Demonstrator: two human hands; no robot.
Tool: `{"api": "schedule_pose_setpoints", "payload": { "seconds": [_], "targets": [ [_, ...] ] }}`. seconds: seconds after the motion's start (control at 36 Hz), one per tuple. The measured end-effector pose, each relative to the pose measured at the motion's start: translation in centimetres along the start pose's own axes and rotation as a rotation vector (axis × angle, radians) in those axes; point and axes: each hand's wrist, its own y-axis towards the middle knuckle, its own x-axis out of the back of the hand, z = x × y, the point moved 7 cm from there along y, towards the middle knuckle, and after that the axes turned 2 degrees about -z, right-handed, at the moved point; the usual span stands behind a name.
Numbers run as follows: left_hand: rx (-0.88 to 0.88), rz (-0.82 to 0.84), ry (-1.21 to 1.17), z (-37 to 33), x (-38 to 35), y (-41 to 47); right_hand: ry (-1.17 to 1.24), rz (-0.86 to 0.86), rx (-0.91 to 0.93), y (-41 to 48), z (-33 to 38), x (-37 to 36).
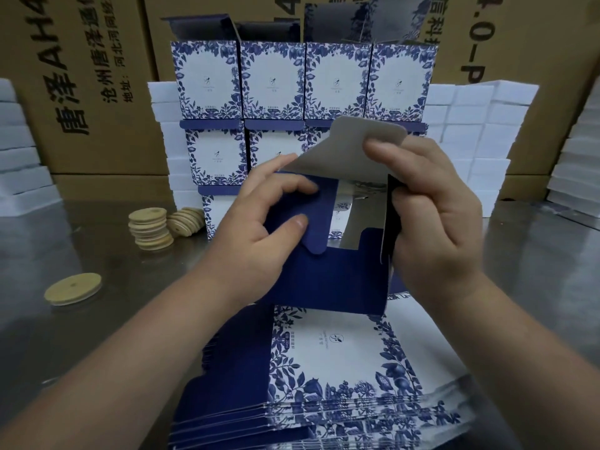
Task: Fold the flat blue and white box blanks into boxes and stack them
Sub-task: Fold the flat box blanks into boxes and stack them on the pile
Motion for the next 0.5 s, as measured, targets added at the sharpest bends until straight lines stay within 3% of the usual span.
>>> {"api": "schedule_pose_setpoints", "payload": {
  "seconds": [0.28, 0.5],
  "targets": [
    [-0.012, -0.12, 0.032, 0.4, 0.6, 0.4, -0.12, -0.034, -0.024, 0.0, -0.7, 0.4],
    [0.048, -0.235, -0.046, 0.9, 1.7, 0.5, 0.116, 0.025, -0.543, -1.2, -5.4, -0.3]
  ]
}}
